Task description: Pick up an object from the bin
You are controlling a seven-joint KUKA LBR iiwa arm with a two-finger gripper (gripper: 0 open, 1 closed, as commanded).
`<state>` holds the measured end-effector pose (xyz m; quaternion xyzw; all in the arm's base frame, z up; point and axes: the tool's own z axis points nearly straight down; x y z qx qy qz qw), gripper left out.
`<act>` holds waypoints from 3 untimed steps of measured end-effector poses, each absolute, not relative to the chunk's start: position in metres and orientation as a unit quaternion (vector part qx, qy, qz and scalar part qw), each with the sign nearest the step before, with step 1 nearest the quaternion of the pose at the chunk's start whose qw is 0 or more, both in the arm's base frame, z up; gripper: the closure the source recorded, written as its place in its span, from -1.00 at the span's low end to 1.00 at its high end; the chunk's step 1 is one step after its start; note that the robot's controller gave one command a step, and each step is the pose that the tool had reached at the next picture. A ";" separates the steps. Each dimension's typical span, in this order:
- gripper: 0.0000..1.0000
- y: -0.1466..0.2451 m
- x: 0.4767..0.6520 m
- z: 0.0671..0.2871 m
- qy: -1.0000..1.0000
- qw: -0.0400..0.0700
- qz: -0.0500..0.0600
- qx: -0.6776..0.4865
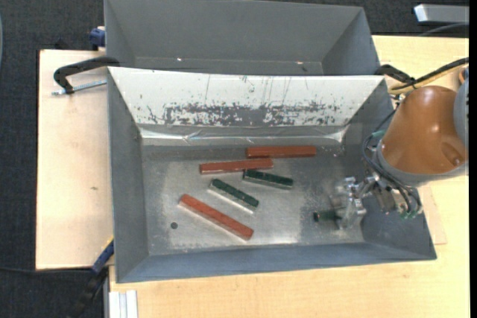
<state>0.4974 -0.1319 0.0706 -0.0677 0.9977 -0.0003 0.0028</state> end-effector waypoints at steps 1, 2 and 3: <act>1.00 -0.132 0.497 0.071 0.998 0.003 0.000 -0.068; 1.00 -0.132 0.498 0.071 0.998 0.002 0.000 -0.068; 1.00 -0.122 0.507 0.182 0.998 0.003 0.000 -0.068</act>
Offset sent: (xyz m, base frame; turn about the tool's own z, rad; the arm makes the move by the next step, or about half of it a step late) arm 0.0614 0.0101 0.1363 -0.0247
